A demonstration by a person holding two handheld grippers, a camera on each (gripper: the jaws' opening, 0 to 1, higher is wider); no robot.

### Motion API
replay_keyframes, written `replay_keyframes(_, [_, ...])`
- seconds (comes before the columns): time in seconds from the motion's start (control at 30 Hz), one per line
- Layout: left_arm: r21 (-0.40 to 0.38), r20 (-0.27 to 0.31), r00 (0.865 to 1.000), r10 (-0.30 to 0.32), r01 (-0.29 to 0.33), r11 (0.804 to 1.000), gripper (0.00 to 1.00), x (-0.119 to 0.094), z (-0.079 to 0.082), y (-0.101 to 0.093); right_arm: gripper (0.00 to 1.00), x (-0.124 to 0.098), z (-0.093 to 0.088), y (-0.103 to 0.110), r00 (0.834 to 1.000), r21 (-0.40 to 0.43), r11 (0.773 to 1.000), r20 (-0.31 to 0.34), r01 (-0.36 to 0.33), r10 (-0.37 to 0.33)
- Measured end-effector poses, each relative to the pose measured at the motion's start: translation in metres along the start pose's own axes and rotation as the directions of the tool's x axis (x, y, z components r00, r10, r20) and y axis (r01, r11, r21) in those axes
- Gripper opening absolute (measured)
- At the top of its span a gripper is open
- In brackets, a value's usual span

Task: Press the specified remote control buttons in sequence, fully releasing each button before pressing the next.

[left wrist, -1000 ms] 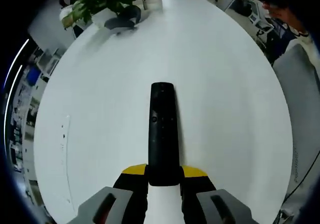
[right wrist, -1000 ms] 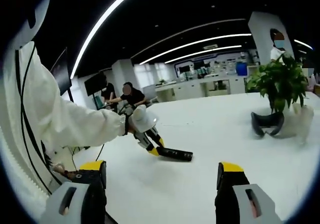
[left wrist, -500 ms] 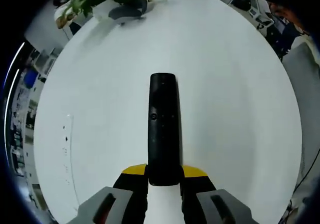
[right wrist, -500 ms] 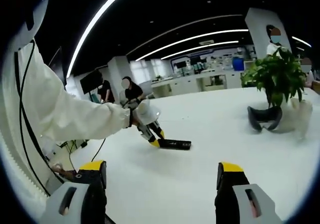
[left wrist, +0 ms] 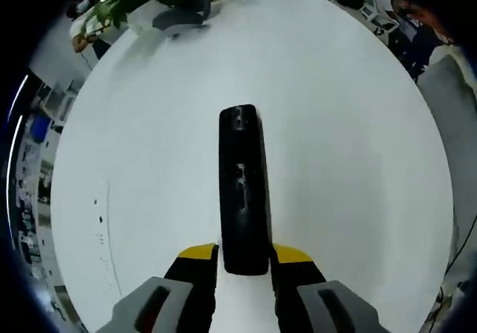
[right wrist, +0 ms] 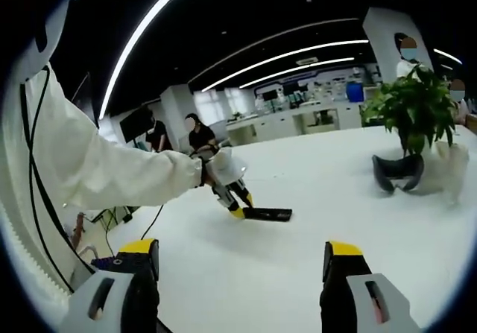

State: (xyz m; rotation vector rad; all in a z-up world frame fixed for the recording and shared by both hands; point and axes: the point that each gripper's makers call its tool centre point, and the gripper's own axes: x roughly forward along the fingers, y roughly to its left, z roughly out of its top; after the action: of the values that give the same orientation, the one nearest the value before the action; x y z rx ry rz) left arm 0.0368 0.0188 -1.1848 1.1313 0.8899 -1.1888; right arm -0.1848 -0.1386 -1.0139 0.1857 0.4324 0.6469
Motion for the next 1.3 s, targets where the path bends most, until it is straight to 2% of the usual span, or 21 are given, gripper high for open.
replay_keyframes(0.07, [-0.045, -0.003, 0.999, 0.054, -0.054, 0.998, 0.39, -0.001, -0.002, 0.007, 0.9, -0.001, 0.004, 0.003, 1.0, -0.012, 1.0, 0.007, 0.0, 0.0])
replay_keyframes(0.13, [-0.09, -0.004, 0.998, 0.057, -0.058, 0.994, 0.38, -0.001, -0.003, 0.003, 0.91, -0.002, 0.007, 0.005, 1.0, -0.022, 1.0, 0.018, -0.002, 0.002])
replay_keyframes(0.2, [-0.117, 0.002, 0.994, 0.113, -0.112, 0.987, 0.4, -0.003, -0.004, 0.006, 0.92, -0.004, 0.012, 0.008, 1.0, -0.033, 0.999, 0.03, -0.005, 0.006])
replay_keyframes(0.33, [-0.259, 0.014, 0.984, 0.18, -0.17, 0.951, 0.48, -0.008, -0.013, 0.009, 0.95, -0.009, 0.021, 0.012, 0.998, -0.038, 0.999, 0.062, 0.001, 0.001])
replay_keyframes(0.43, [-0.4, 0.055, 0.979, 0.197, -0.159, 0.903, 0.58, -0.012, -0.016, 0.003, 0.95, -0.013, 0.025, 0.015, 0.997, -0.035, 0.999, 0.076, 0.002, 0.001])
replay_keyframes(0.53, [-0.512, 0.119, 0.96, 0.255, -0.161, 0.844, 0.55, -0.029, -0.009, 0.0, 0.96, -0.016, 0.027, 0.019, 0.995, -0.038, 0.999, 0.096, 0.009, -0.005])
replay_keyframes(0.57, [-0.562, 0.141, 0.946, 0.293, -0.168, 0.81, 0.53, -0.039, -0.007, 0.0, 0.96, -0.017, 0.025, 0.018, 0.995, -0.034, 0.999, 0.097, 0.016, -0.012])
replay_keyframes(0.6, [-0.585, 0.163, 0.933, 0.322, -0.171, 0.792, 0.54, -0.046, -0.004, -0.002, 0.97, -0.017, 0.023, 0.016, 0.995, -0.025, 0.999, 0.095, 0.024, -0.022])
replay_keyframes(0.67, [-0.623, 0.197, 0.921, 0.336, -0.147, 0.768, 0.57, -0.061, -0.001, -0.015, 0.98, -0.018, 0.018, 0.014, 0.995, 0.002, 0.999, 0.092, 0.037, -0.037])
replay_keyframes(0.7, [-0.638, 0.207, 0.903, 0.376, -0.167, 0.752, 0.59, -0.072, 0.0, -0.018, 0.99, -0.018, 0.019, 0.014, 0.995, 0.007, 0.999, 0.094, 0.039, -0.039])
replay_keyframes(0.77, [-0.656, 0.226, 0.88, 0.418, -0.18, 0.733, 0.61, -0.088, 0.0, -0.027, 0.99, -0.021, 0.019, 0.016, 0.994, 0.012, 0.999, 0.101, 0.04, -0.041])
replay_keyframes(0.8, [-0.681, 0.244, 0.863, 0.442, -0.172, 0.712, 0.64, -0.098, 0.001, -0.034, 0.99, -0.021, 0.019, 0.016, 0.994, 0.013, 0.999, 0.103, 0.041, -0.043])
replay_keyframes(0.83, [-0.695, 0.252, 0.857, 0.45, -0.164, 0.7, 0.67, -0.104, 0.0, -0.041, 0.99, -0.021, 0.019, 0.016, 0.994, 0.014, 0.999, 0.104, 0.042, -0.044])
replay_keyframes(0.93, [-0.748, 0.268, 0.796, 0.542, -0.183, 0.638, 0.78, -0.127, -0.009, -0.052, 0.99, -0.022, 0.021, 0.019, 0.994, 0.009, 0.999, 0.105, 0.042, -0.042])
replay_keyframes(1.0, [-0.778, 0.273, 0.767, 0.581, -0.18, 0.602, 0.86, -0.138, -0.014, -0.059, 0.99, -0.023, 0.023, 0.022, 0.992, -0.008, 0.999, 0.117, 0.053, -0.052])
replay_keyframes(1.1, [-0.805, 0.26, 0.746, 0.613, -0.183, 0.564, 0.89, -0.155, -0.026, -0.076, 0.99, -0.025, 0.022, 0.026, 0.991, -0.025, 0.997, 0.113, 0.07, -0.067])
replay_keyframes(1.13, [-0.809, 0.261, 0.743, 0.617, -0.181, 0.56, 0.9, -0.157, -0.027, -0.079, 0.99, -0.026, 0.021, 0.028, 0.991, -0.032, 0.997, 0.112, 0.077, -0.073])
replay_keyframes(1.2, [-0.836, 0.278, 0.722, 0.634, -0.143, 0.529, 0.91, -0.17, -0.027, -0.091, 0.99, -0.029, 0.02, 0.029, 0.99, -0.037, 0.995, 0.111, 0.091, -0.087])
replay_keyframes(1.23, [-0.856, 0.274, 0.71, 0.649, -0.128, 0.501, 0.92, -0.177, -0.028, -0.099, 0.99, -0.03, 0.02, 0.029, 0.989, -0.037, 0.994, 0.114, 0.098, -0.094])
replay_keyframes(1.27, [-0.864, 0.277, 0.698, 0.661, -0.121, 0.489, 0.93, -0.182, -0.027, -0.104, 0.99, -0.032, 0.021, 0.028, 0.988, -0.034, 0.994, 0.116, 0.108, -0.103])
replay_keyframes(1.3, [-0.871, 0.284, 0.672, 0.684, -0.118, 0.477, 0.95, -0.19, -0.026, -0.111, 0.99, -0.034, 0.021, 0.027, 0.986, -0.031, 0.993, 0.121, 0.115, -0.111])
